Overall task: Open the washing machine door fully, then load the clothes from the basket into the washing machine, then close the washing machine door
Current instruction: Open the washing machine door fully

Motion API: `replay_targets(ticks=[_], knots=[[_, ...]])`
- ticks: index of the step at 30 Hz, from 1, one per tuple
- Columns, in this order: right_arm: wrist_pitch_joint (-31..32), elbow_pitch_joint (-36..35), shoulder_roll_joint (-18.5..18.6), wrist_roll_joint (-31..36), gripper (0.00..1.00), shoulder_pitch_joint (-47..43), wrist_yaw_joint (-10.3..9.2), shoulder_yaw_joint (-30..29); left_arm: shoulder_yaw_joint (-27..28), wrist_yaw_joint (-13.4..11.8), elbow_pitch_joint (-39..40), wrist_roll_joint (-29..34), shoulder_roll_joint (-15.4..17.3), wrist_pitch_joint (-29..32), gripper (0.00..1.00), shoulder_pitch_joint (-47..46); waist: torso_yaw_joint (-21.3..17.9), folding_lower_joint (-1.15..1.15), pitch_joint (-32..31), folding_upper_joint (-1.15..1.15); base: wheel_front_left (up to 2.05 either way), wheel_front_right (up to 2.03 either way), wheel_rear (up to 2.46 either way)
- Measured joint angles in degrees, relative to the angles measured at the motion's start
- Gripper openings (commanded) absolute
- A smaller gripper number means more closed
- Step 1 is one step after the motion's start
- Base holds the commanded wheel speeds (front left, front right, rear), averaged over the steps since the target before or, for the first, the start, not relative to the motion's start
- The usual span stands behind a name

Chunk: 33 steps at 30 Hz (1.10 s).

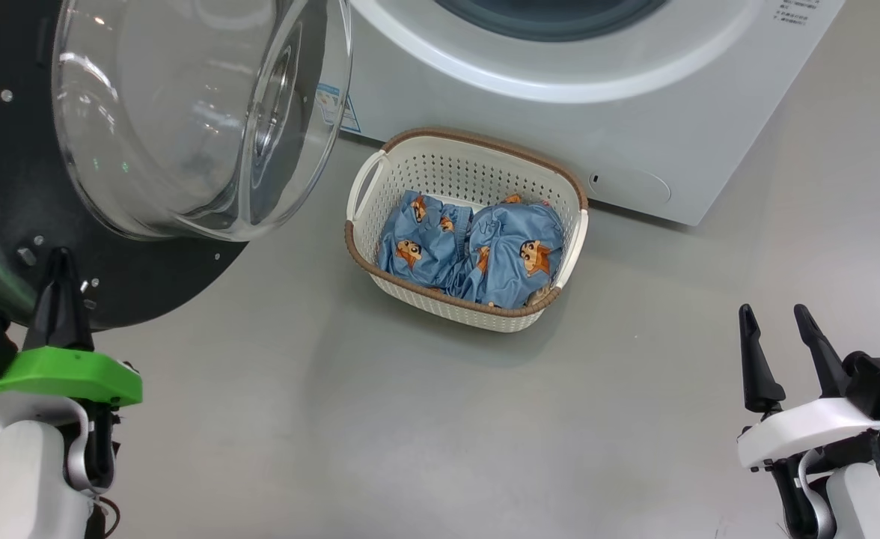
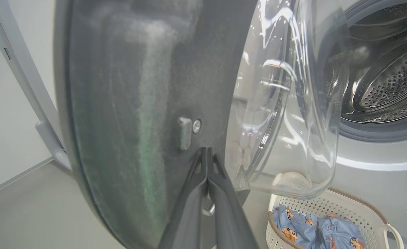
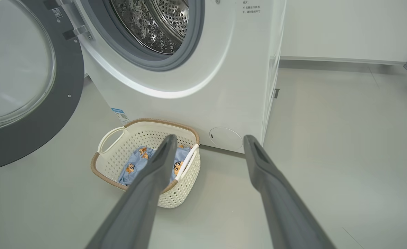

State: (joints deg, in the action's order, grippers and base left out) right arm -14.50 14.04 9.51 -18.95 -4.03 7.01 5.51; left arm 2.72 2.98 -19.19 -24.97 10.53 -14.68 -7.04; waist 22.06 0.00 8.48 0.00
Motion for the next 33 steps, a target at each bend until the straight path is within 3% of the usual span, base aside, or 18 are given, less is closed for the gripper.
replay_targets(ticks=[17, 33], knots=[[0.0, -0.2, 1.3, 0.5, 1.00, 2.4, 0.00, 0.4, 5.2, -0.5, -5.0, -1.5, 0.8, 0.0, 0.00, -6.4, -0.3, 0.00, 5.1, 0.00, 0.00, 0.00, 0.00], [0.0, 0.8, 1.0, 0.4, 1.00, 2.7, 0.00, -0.1, 7.9, -0.2, -8.0, -0.8, -0.5, 0.0, 0.00, -8.2, -0.6, 0.00, 4.6, 0.00, 0.00, 0.00, 0.00]])
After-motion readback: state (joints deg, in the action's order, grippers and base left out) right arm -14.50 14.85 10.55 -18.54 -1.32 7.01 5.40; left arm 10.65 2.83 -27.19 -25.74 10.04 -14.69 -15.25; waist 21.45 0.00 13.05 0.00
